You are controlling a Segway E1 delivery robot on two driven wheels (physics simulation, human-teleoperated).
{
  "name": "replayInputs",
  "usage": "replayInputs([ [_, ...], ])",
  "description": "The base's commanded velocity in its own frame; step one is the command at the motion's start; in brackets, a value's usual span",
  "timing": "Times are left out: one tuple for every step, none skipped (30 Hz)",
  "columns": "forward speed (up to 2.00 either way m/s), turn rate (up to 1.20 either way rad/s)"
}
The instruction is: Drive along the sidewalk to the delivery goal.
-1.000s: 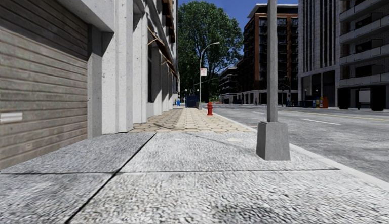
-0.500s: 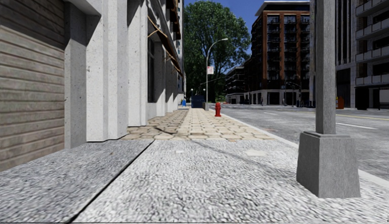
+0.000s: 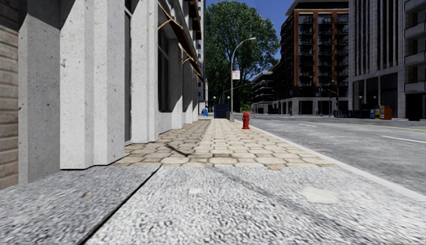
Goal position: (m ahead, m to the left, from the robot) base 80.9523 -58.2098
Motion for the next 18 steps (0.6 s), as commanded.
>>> replayInputs([
  [2.0,0.0],
  [2.0,0.0],
  [2.0,0.0],
  [2.0,0.0],
  [2.0,0.0],
  [2.0,0.0],
  [2.0,0.0],
  [2.0,0.0],
  [2.0,0.0],
  [2.0,0.0],
  [2.0,0.08],
  [2.0,0.13],
  [2.0,0.14],
  [2.0,0.14],
  [2.0,0.15],
  [2.0,0.11],
  [2.0,0.05],
  [2.0,0.05],
])
